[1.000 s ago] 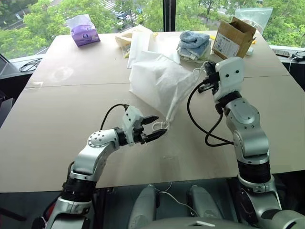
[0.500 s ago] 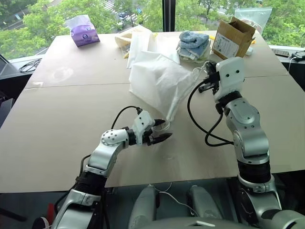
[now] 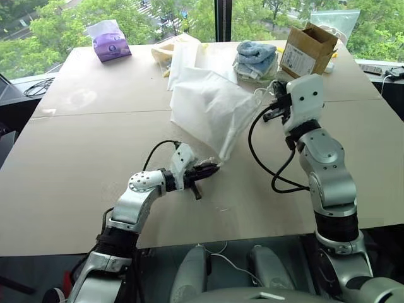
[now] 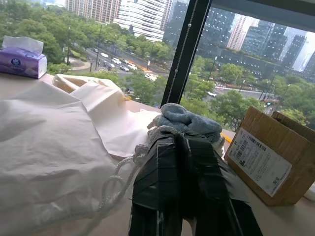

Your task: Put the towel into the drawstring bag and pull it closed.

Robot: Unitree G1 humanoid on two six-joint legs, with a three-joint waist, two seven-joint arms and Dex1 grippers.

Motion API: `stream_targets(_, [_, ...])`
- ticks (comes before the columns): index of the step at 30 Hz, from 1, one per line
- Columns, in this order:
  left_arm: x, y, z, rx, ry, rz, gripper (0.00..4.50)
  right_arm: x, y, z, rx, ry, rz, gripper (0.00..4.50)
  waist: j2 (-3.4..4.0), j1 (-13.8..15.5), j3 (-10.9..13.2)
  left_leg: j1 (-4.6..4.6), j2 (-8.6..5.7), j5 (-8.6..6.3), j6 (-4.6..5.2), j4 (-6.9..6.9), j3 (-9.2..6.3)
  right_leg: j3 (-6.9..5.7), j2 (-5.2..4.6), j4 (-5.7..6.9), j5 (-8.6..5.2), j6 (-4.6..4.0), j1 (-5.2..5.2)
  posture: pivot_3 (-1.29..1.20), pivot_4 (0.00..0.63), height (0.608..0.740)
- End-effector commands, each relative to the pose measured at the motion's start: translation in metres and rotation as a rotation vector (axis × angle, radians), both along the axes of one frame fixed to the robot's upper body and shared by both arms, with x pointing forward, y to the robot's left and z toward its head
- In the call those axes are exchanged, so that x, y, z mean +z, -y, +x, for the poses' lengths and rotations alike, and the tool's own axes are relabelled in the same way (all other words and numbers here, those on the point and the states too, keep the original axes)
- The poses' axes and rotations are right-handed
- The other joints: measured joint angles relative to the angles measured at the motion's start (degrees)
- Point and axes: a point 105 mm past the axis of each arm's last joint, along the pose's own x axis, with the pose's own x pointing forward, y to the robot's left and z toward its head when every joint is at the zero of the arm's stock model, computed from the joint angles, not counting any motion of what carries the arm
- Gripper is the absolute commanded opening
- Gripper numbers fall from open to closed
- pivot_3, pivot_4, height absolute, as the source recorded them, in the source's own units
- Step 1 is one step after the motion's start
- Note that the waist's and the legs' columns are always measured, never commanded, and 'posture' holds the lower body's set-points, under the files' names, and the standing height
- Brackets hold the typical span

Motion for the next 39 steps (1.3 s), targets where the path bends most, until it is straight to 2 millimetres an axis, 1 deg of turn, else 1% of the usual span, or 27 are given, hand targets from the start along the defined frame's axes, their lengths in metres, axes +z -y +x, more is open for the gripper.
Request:
stream_targets(1, [0.045, -0.011, 0.009, 0.112, 0.237, -0.058, 0.14, 0.027, 0.016, -0.004, -0.084, 0.115, 0.025, 0.0, 0.0, 0.1, 0.0, 0.0, 0.0, 0.0, 0.0, 0.0, -0.01, -0.01, 0.0, 0.0, 0.0, 0.0, 0.0, 0.0, 0.15, 0.74])
stream_targets(3, [0.064, -0.026, 0.022, 0.254, 0.4, -0.011, 0.14, 0.032, 0.032, -0.002, -0.171, 0.139, 0.033, 0.0, 0.0, 0.4, 0.0, 0.0, 0.01, 0.0, 0.0, 0.0, -0.01, -0.01, -0.01, 0.0, 0.0, 0.0, 0.01, 0.0, 0.15, 0.74])
stream_targets(6, [0.1, -0.057, 0.037, 0.489, 0.678, 0.123, 0.14, 0.037, 0.062, 0.001, -0.323, 0.162, 0.062, 0.0, -0.01, 1.0, 0.0, 0.0, -0.01, 0.0, 0.0, 0.0, 0.0, -0.01, -0.01, 0.0, 0.0, 0.0, 0.0, 0.0, 0.15, 0.74])
stream_targets(8, [0.111, -0.068, 0.04, 0.568, 0.772, 0.169, 0.14, 0.038, 0.071, 0.002, -0.375, 0.165, 0.078, 0.0, -0.01, 1.2, 0.0, 0.0, -0.02, 0.0, 0.0, 0.0, 0.01, -0.01, -0.01, -0.01, 0.0, 0.0, -0.01, 0.0, 0.15, 0.74])
stream_targets(10, [0.128, -0.085, 0.042, 0.676, 0.879, 0.218, 0.14, 0.037, 0.086, 0.002, -0.445, 0.158, 0.111, 0.0, -0.01, 1.2, 0.0, 0.0, -0.04, 0.0, 0.0, -0.03, 0.04, 0.02, -0.01, 0.0, 0.0, 0.0, -0.03, 0.0, 0.15, 0.74])
stream_targets(12, [0.142, -0.101, 0.041, 0.783, 0.956, 0.247, 0.14, 0.035, 0.096, 0.003, -0.496, 0.147, 0.141, 0.0, -0.01, 1.2, 0.0, 0.0, -0.04, 0.0, 0.0, -0.07, 0.08, 0.06, -0.02, -0.01, 0.0, 0.0, -0.06, 0.0, 0.15, 0.74])
stream_targets(16, [0.163, -0.127, 0.042, 0.952, 1.042, 0.284, 0.14, 0.029, 0.108, 0.003, -0.551, 0.118, 0.192, 0.0, -0.01, 1.2, 0.0, -0.01, -0.05, 0.0, -0.01, -0.1, 0.07, 0.04, 0.0, 0.02, 0.0, 0.0, -0.1, 0.0, 0.15, 0.74])
stream_targets(19, [0.172, -0.153, 0.042, 1.118, 1.044, 0.307, 0.14, 0.025, 0.117, 0.002, -0.591, 0.097, 0.225, 0.0, -0.01, 1.2, 0.0, -0.02, -0.05, 0.0, -0.01, -0.1, 0.08, 0.04, -0.01, 0.02, 0.0, 0.0, -0.11, 0.0, 0.15, 0.74])
stream_targets(22, [0.167, -0.189, 0.041, 1.318, 0.966, 0.313, 0.14, 0.019, 0.129, 0.001, -0.649, 0.07, 0.274, 0.0, -0.01, 1.1, 0.0, -0.02, -0.06, 0.0, -0.01, -0.1, 0.09, 0.05, -0.01, 0.03, 0.0, 0.0, -0.12, 0.0, 0.15, 0.74])
stream_targets(23, [0.164, -0.195, 0.042, 1.346, 0.941, 0.317, 0.14, 0.018, 0.132, 0.001, -0.658, 0.062, 0.284, 0.0, -0.01, 1.1, 0.0, -0.02, -0.06, 0.01, -0.01, -0.11, 0.08, 0.05, -0.01, 0.04, 0.0, 0.0, -0.13, 0.0, 0.15, 0.74])
stream_targets(24, [0.161, -0.195, 0.044, 1.339, 0.925, 0.321, 0.14, 0.017, 0.132, 0.001, -0.659, 0.057, 0.289, 0.0, -0.01, 1.1, 0.0, -0.02, -0.06, 0.01, -0.01, -0.12, 0.09, 0.05, -0.01, 0.05, 0.0, 0.0, -0.15, 0.0, 0.15, 0.74])
stream_targets(25, [0.158, -0.191, 0.047, 1.308, 0.908, 0.316, 0.14, 0.017, 0.132, 0.001, -0.655, 0.053, 0.291, 0.0, -0.01, 1.2, 0.0, -0.02, -0.07, 0.01, -0.02, -0.13, 0.1, 0.05, -0.01, 0.05, 0.0, 0.0, -0.16, 0.0, 0.15, 0.74])
stream_targets(26, [0.153, -0.181, 0.051, 1.25, 0.878, 0.273, 0.14, 0.017, 0.131, 0.002, -0.649, 0.052, 0.29, 0.0, -0.01, 1.2, 0.0, -0.02, -0.07, 0.01, -0.02, -0.13, 0.09, 0.04, -0.01, 0.05, 0.0, 0.0, -0.16, 0.0, 0.15, 0.74])
stream_targets(27, [0.145, -0.167, 0.057, 1.167, 0.828, 0.212, 0.14, 0.017, 0.129, 0.002, -0.641, 0.049, 0.289, 0.0, -0.01, 1.3, 0.0, -0.03, -0.07, 0.01, -0.02, -0.13, 0.08, 0.03, -0.01, 0.05, 0.0, 0.0, -0.16, 0.0, 0.15, 0.74])
stream_targets(28, [0.135, -0.142, 0.063, 1.029, 0.76, 0.138, 0.14, 0.016, 0.126, 0.002, -0.629, 0.044, 0.288, 0.0, -0.01, 1.4, 0.0, -0.03, -0.06, 0.02, -0.03, -0.13, 0.09, 0.03, -0.02, 0.05, 0.0, 0.0, -0.15, 0.0, 0.15, 0.74])
stream_targets(29, [0.122, -0.111, 0.066, 0.854, 0.691, 0.09, 0.14, 0.016, 0.123, 0.003, -0.614, 0.04, 0.286, 0.0, 0.0, 1.5, 0.0, -0.03, -0.06, 0.02, -0.03, -0.13, 0.09, 0.02, -0.04, 0.05, 0.0, 0.0, -0.14, 0.0, 0.15, 0.74])
stream_targets(30, [0.108, -0.08, 0.063, 0.672, 0.628, 0.074, 0.14, 0.016, 0.12, 0.003, -0.6, 0.039, 0.283, 0.0, -0.01, 1.6, 0.0, -0.03, -0.07, 0.02, -0.03, -0.13, 0.08, 0.0, -0.07, 0.04, 0.0, 0.0, -0.12, 0.0, 0.15, 0.74])
stream_targets(31, [0.093, -0.049, 0.055, 0.488, 0.558, 0.058, 0.14, 0.016, 0.116, 0.003, -0.586, 0.039, 0.279, 0.0, -0.01, 1.6, 0.0, -0.03, -0.07, 0.03, -0.03, -0.13, 0.08, -0.01, -0.08, 0.02, 0.0, 0.0, -0.1, 0.0, 0.15, 0.74])
stream_targets(33, [0.072, -0.001, 0.031, 0.175, 0.447, 0.029, 0.14, 0.017, 0.109, 0.004, -0.56, 0.039, 0.271, 0.0, 0.0, 1.2, 0.0, -0.04, -0.08, 0.03, -0.04, -0.13, 0.12, 0.03, -0.07, 0.0, 0.0, 0.0, -0.11, 0.0, 0.15, 0.74])
stream_targets(34, [0.064, 0.018, 0.019, 0.047, 0.403, 0.022, 0.37, 0.017, 0.106, 0.004, -0.546, 0.036, 0.269, 0.0, 0.0, 1.0, 0.0, -0.05, -0.07, 0.03, -0.04, -0.14, 0.15, 0.06, -0.07, -0.01, 0.0, 0.0, -0.11, 0.0, 0.15, 0.74])
stream_targets(35, [0.059, 0.033, 0.012, -0.025, 0.342, -0.008, 0.7, 0.016, 0.102, 0.005, -0.53, 0.032, 0.268, 0.0, 0.0, 0.9, 0.0, -0.05, -0.06, 0.03, -0.04, -0.24, 0.18, 0.09, -0.04, -0.03, 0.0, 0.0, -0.16, 0.0, 0.15, 0.74])
stream_targets(36, [0.057, 0.046, 0.009, -0.065, 0.3, -0.042, 0.78, 0.016, 0.099, 0.006, -0.517, 0.028, 0.266, 0.0, 0.0, 0.6, 0.0, -0.05, -0.05, 0.03, -0.05, -0.26, 0.18, 0.1, -0.03, -0.03, 0.0, 0.0, -0.17, 0.0, 0.15, 0.74])
stream_targets(37, [0.057, 0.057, 0.009, -0.083, 0.279, -0.067, 1.37, 0.016, 0.096, 0.006, -0.506, 0.026, 0.264, 0.0, 0.01, 0.4, 0.0, -0.05, -0.04, 0.06, -0.09, -0.3, 0.16, 0.09, 0.0, -0.01, 0.0, -0.01, -0.2, 0.0, 0.15, 0.74])
stream_targets(38, [0.058, 0.063, 0.009, -0.092, 0.268, -0.082, 1.75, 0.016, 0.094, 0.006, -0.5, 0.025, 0.262, 0.0, 0.03, 0.3, 0.0, -0.04, -0.04, 0.07, -0.1, -0.3, 0.15, 0.09, 0.02, 0.01, 0.0, -0.01, -0.2, 0.0, 0.15, 0.74])
stream_targets(39, [0.059, 0.074, 0.011, -0.092, 0.237, -0.111, 2.25, 0.016, 0.092, 0.007, -0.49, 0.024, 0.257, 0.0, 0.03, 0.1, 0.0, -0.03, -0.05, 0.08, -0.1, -0.29, 0.14, 0.08, 0.03, 0.02, 0.0, -0.01, -0.19, 0.0, 0.15, 0.74])
